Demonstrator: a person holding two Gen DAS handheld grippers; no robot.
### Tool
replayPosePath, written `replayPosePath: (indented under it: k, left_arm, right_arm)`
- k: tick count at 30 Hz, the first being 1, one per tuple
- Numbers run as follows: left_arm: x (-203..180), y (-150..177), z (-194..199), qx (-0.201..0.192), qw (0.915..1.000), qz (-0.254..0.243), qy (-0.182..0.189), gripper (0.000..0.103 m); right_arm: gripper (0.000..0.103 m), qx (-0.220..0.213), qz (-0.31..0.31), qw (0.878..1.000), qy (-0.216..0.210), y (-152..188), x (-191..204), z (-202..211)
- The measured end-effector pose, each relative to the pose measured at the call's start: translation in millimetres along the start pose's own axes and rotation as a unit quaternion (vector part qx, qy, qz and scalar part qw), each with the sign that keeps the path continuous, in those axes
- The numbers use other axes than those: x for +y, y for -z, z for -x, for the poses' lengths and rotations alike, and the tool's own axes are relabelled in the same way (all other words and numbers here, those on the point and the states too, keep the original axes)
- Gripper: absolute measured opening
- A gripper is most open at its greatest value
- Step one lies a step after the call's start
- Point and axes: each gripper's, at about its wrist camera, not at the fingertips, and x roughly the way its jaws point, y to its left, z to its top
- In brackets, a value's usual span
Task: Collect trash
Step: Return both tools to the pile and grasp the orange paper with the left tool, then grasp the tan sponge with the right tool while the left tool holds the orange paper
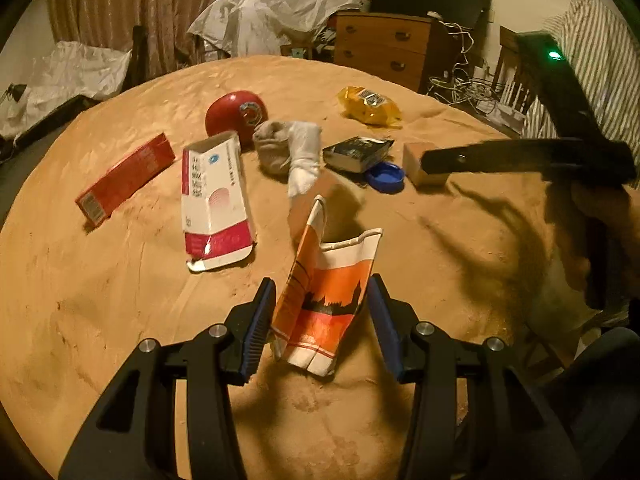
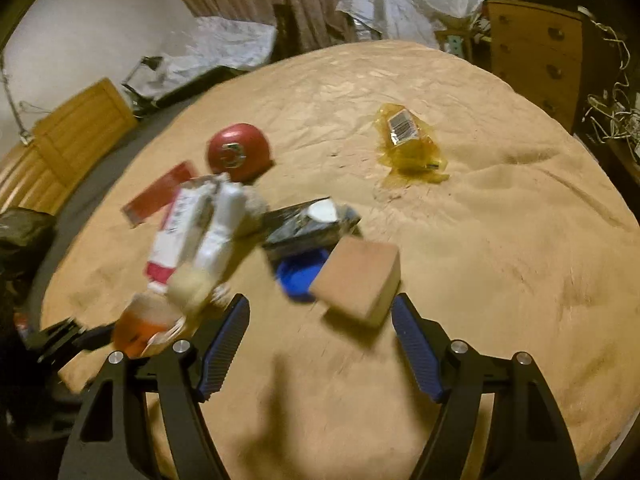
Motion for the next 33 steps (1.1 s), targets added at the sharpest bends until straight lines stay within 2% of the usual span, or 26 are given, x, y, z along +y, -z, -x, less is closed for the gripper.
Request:
replayPosePath:
  k: [4,7,13,14,15,16,18,22,27,29,33]
  left_arm:
    - [3,-3,-3,-0.002,1.0000,0.003,-0.007,0.046]
    - [4,-3,-3,-0.003,1.0000,0.003,-0.009,0.046]
    - [8,-1,1,-0.014,0.9995,0.022,-0.015,0.043]
    - [8,-1,3,-0.019,0.9994,0.026,-0.016,0.032]
    - [8,-1,5,-0.020,0.9991,0.032,-0.016,0.010]
    - [11,-1,6,-0.017,0.9989,0.042,-0.012,0.006]
    - [13,1,10,-0.023,0.9981,0.053,-0.019,0.005]
    - [14,9,5,-0.011,0.9983,0.052,-0.025,0.006]
    - [26,15,-2,0.009,0.9971,0.073,-0.016,0.012]
    - [30,18,-8,0.019,0.9963,0.082,-0.017,0.020]
    - [33,21,-7,0.012,0.9951,0.096,-0.022,0.024]
  right_arm:
    - [0.063,0.016,0.006,0.999,0.030,-14,3,-22]
    - [0.045,0.023,0.003,0.999,0.046,-17,-4,-28]
    - [0.040,0.006,0.001,0.999,0.035,-8,-11,-17]
    - [0.040,0.002,0.003,1.000,0.031,-6,-9,-13]
    - [0.040,-0.002,0.004,1.000,0.029,-2,-8,-7]
    - [0.040,-0.007,0.006,1.000,0.026,2,-7,-1]
    - [0.040,-0.018,0.022,0.999,0.024,12,0,12]
    - [0.040,-0.028,0.047,0.998,0.022,28,17,27]
    - [0.040,-0.025,0.047,0.999,0.009,43,24,34]
    - [0.040,-0.022,0.045,0.999,0.005,46,24,32]
    - [0.040,-0.024,0.044,0.999,0.001,49,27,33]
